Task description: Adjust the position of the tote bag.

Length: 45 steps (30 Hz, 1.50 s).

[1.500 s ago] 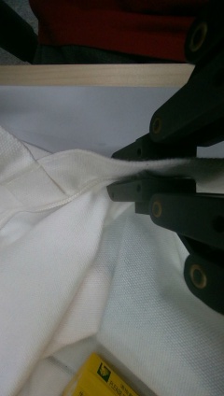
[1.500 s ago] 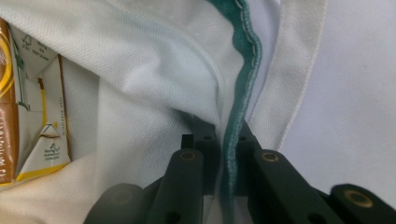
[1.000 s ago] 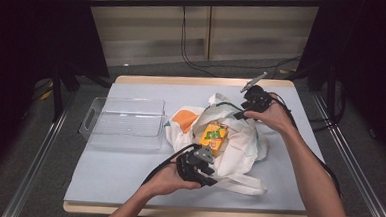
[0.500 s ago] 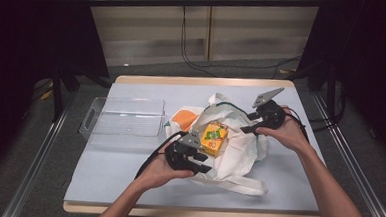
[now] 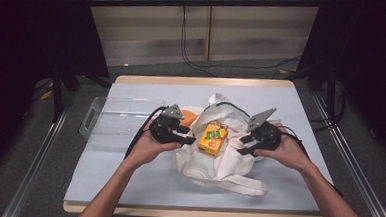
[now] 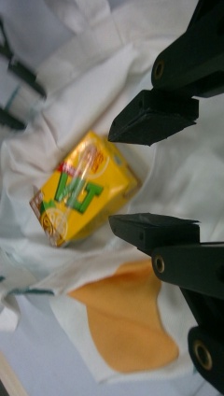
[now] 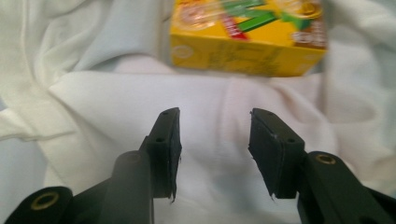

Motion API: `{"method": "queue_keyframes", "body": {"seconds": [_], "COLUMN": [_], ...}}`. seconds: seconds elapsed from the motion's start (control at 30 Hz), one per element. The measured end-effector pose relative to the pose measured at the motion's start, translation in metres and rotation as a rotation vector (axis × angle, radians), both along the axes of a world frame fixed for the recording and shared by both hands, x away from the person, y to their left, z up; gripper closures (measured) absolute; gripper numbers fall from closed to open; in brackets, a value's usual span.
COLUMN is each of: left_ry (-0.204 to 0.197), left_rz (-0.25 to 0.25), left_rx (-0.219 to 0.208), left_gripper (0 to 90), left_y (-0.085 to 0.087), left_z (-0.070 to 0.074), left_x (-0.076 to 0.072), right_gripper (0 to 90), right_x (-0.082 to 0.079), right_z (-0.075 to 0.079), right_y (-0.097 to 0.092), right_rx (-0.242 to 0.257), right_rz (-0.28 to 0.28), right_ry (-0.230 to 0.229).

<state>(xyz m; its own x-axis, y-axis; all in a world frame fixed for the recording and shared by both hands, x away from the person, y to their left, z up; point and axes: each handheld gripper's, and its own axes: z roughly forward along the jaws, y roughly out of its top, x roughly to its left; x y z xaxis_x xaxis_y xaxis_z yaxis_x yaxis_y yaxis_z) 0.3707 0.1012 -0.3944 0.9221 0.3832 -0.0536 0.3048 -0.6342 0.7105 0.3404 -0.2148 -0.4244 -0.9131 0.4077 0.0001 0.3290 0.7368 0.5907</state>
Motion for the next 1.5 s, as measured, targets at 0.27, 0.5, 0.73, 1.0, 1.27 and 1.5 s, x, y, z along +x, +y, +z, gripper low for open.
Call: {"method": "queue_keyframes", "body": {"seconds": [0.27,0.5,0.73,1.0,1.27,1.5], "left_ry": [0.014,0.038,0.037,0.032,0.033,-0.033], "left_rz": [0.112,0.146,0.183,0.235,0.214,0.231], "left_rx": [0.133,0.270,0.272,0.330,0.259,0.058], "left_gripper": [49.3,66.9,81.6,81.9,74.4,55.9], "left_y": [-0.020,-0.037,-0.032,-0.034,-0.032,-0.018], "left_z": [-0.011,-0.039,-0.034,-0.035,-0.034,-0.016], "left_x": [0.034,0.047,0.055,0.056,0.050,0.029], "right_gripper": [42.9,44.4,76.2,90.0,85.0,66.8], "right_x": [-0.005,-0.004,-0.004,-0.013,-0.025,-0.033], "right_z": [-0.010,-0.026,-0.033,-0.035,-0.039,-0.027], "right_y": [0.012,0.021,0.021,0.009,-0.007,-0.020], "right_rx": [-0.020,-0.102,-0.099,-0.099,-0.032,0.090], "right_rz": [0.032,0.045,0.071,0.062,0.014,-0.061], "right_ry": [0.011,0.026,0.063,0.070,0.035,-0.038]}}
